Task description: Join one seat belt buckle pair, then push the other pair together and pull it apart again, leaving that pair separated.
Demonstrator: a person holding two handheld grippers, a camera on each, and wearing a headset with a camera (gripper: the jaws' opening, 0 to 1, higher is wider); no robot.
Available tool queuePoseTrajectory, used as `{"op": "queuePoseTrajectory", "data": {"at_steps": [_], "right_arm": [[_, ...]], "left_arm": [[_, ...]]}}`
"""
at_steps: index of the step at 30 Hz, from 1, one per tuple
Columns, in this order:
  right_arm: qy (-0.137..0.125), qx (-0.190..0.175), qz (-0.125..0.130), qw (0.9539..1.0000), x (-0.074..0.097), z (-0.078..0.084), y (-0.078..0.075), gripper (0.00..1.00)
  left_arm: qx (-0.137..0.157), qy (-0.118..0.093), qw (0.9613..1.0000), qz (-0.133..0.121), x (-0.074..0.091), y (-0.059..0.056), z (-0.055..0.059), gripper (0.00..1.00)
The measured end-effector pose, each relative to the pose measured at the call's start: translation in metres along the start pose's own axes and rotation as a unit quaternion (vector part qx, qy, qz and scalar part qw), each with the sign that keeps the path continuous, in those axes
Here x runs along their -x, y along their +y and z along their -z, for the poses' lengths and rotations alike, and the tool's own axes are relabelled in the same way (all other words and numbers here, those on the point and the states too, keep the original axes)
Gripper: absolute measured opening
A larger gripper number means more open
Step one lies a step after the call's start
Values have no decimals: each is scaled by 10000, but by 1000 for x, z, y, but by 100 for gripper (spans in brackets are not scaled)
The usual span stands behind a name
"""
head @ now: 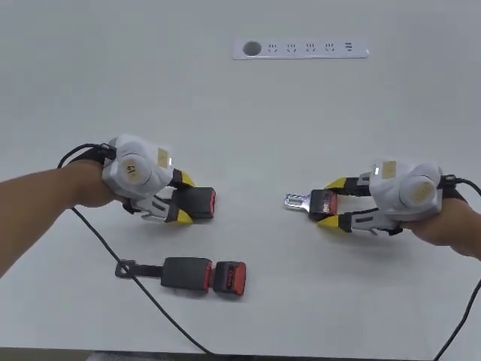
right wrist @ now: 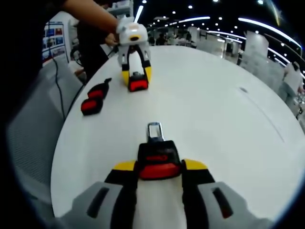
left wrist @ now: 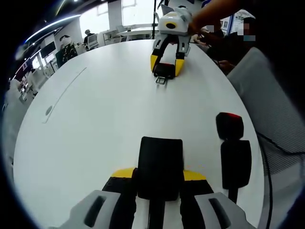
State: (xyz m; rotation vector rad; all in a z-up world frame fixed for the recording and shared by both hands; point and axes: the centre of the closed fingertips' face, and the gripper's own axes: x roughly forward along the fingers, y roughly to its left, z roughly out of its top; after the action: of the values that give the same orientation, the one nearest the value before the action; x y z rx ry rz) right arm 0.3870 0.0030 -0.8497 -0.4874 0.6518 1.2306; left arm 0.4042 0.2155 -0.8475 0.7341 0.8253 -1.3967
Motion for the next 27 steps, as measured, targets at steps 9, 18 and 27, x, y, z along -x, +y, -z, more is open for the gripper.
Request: {"op": "queuePoseTrajectory", "data": {"at_steps": [9,18,27], "right_arm": [[100,50,-37,9999,28,17,-3,37],[198,90,-93,9997,47,29,-8,36],[261,83,223,9994,48,31,-17,54]], "left_arm": [[-2,43,10000,-6,0,0,-1,36],[17,84,10000,-19,0,0,-1,36],[257,276,9993,-12,-1,-3,-4,40]]}}
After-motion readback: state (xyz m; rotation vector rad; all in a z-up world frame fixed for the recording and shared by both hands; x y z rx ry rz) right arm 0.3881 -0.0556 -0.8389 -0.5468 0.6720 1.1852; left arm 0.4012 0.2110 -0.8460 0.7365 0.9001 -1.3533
